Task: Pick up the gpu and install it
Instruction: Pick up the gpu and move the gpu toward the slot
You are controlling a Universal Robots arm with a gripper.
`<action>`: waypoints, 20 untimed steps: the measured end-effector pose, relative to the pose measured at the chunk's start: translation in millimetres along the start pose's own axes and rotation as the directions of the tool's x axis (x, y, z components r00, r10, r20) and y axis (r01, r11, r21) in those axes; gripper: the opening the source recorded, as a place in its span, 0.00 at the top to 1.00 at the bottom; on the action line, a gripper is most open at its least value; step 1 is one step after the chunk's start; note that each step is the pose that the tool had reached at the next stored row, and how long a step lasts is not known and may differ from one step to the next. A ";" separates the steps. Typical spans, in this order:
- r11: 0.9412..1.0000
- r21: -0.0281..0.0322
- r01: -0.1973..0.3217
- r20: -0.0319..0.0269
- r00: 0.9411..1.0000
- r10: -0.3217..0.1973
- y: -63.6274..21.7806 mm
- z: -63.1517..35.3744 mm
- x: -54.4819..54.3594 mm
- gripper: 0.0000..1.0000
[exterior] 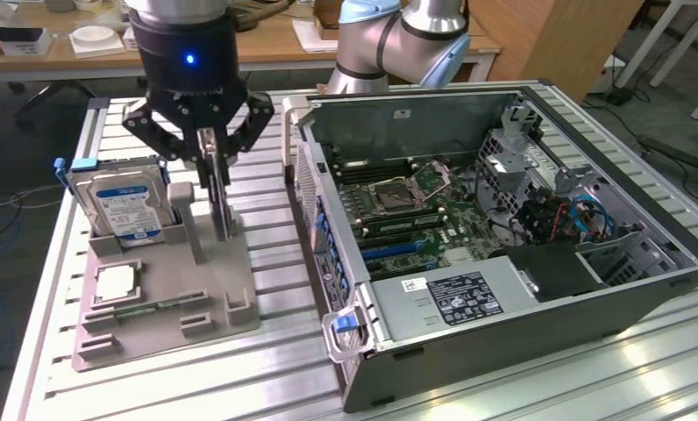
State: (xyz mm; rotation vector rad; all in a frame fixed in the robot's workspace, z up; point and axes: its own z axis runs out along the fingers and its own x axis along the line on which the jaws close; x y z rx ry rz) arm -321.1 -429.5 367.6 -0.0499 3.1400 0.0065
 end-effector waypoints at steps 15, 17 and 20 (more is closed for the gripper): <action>1.000 -0.005 0.000 0.000 1.000 0.000 0.2 -52.7 -0.1 0.74; 1.000 -0.005 0.000 0.000 1.000 0.000 0.2 -52.6 -0.1 0.74; 1.000 -0.005 -0.003 0.000 1.000 0.003 0.1 -52.7 -2.6 0.74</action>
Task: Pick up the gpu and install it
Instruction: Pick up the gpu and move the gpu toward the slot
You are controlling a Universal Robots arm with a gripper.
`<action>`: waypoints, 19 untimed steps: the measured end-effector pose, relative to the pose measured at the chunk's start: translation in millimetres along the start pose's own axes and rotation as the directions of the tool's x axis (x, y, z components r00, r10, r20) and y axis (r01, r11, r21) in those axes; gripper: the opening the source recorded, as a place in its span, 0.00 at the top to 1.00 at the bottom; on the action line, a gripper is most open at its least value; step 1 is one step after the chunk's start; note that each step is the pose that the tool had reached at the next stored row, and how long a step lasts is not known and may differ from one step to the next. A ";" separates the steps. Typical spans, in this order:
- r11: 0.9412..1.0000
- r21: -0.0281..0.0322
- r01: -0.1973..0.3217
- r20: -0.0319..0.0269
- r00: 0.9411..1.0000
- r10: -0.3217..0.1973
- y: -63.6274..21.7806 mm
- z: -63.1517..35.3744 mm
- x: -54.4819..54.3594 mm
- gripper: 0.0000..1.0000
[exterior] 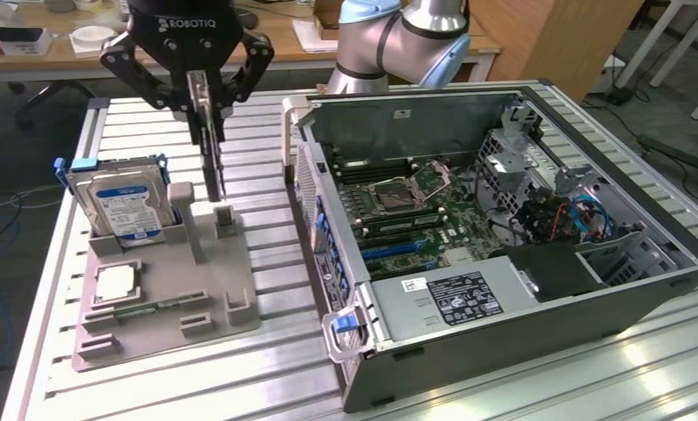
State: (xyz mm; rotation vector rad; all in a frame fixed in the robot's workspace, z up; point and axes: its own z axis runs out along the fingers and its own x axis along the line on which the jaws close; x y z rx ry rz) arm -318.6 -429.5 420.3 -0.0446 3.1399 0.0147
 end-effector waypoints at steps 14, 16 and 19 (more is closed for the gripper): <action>0.987 0.019 -0.160 0.004 0.987 0.160 0.0 -0.3 -1.8 0.74; 0.985 0.029 -0.169 0.004 0.986 0.169 0.4 -0.4 -2.5 0.74; 0.984 0.037 -0.173 0.005 0.985 0.173 1.9 -0.3 -3.6 0.74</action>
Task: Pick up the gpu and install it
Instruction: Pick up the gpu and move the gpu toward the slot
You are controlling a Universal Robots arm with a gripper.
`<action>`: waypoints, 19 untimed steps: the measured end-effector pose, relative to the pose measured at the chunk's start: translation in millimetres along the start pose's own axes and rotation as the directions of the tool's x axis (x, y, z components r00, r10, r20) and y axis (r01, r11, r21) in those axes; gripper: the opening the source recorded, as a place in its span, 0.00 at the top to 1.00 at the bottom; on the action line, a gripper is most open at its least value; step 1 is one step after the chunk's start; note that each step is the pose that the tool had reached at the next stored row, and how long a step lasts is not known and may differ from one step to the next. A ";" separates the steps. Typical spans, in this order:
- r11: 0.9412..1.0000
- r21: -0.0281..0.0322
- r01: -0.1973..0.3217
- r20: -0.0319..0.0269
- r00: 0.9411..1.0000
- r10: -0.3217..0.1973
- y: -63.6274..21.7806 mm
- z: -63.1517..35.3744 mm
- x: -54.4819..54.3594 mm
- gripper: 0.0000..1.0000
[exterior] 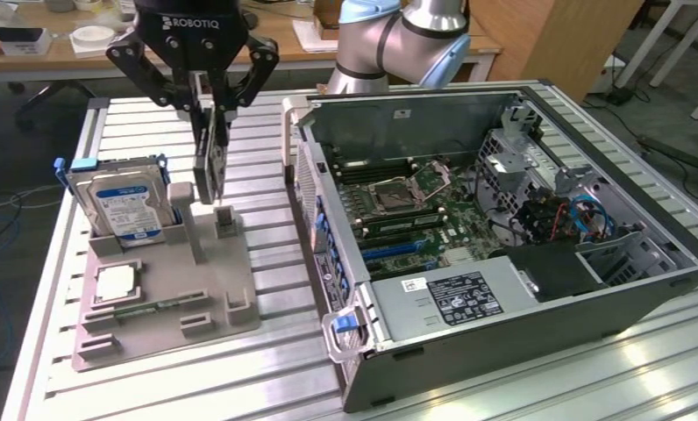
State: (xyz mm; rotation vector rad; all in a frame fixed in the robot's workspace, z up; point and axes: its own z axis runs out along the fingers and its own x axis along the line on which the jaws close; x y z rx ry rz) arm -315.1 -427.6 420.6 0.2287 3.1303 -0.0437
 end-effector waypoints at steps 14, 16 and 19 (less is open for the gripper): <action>1.000 0.000 0.005 0.000 1.000 -0.005 6.4 0.1 -42.5 0.74; 1.000 0.000 0.013 0.000 1.000 -0.013 7.1 0.1 -47.2 0.74; 1.000 0.000 0.026 0.000 1.000 -0.026 8.1 0.1 -54.1 0.74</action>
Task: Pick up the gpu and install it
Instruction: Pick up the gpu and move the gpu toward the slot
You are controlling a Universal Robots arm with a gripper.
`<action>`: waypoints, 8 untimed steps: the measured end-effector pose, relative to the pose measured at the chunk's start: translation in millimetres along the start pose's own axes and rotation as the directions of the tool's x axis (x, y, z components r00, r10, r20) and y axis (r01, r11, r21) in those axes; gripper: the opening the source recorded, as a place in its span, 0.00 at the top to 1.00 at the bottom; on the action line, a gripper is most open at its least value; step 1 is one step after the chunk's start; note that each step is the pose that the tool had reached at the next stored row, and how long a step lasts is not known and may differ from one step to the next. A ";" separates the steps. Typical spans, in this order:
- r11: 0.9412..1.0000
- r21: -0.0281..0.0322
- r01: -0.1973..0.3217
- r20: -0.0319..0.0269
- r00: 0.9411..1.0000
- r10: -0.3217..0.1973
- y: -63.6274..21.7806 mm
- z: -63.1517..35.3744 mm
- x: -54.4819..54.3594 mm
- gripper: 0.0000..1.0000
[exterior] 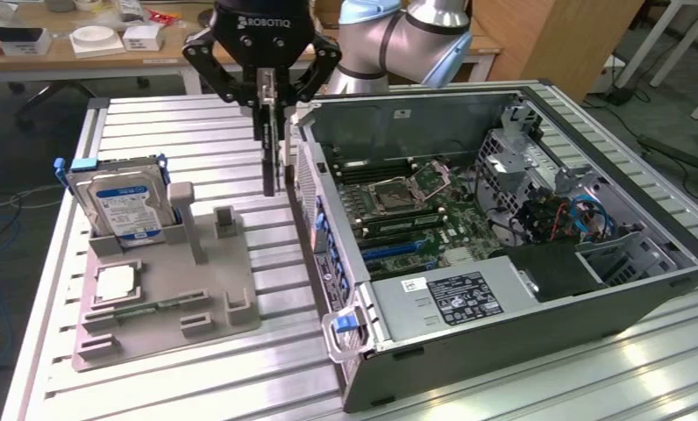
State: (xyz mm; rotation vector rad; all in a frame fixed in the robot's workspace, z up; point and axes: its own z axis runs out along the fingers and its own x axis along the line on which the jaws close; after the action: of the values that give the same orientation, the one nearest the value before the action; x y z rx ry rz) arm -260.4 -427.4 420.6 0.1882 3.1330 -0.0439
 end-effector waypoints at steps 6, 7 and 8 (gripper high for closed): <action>1.000 0.000 0.030 0.001 1.000 -0.030 1.6 0.1 -13.4 0.74; 0.999 0.000 0.035 0.001 0.999 -0.035 1.9 0.1 -15.8 0.74; 0.999 0.000 0.040 0.001 0.999 -0.040 2.2 0.2 -17.9 0.74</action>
State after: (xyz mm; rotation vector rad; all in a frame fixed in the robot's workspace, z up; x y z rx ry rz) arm -242.3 -427.4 420.4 0.1251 3.1355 -0.0436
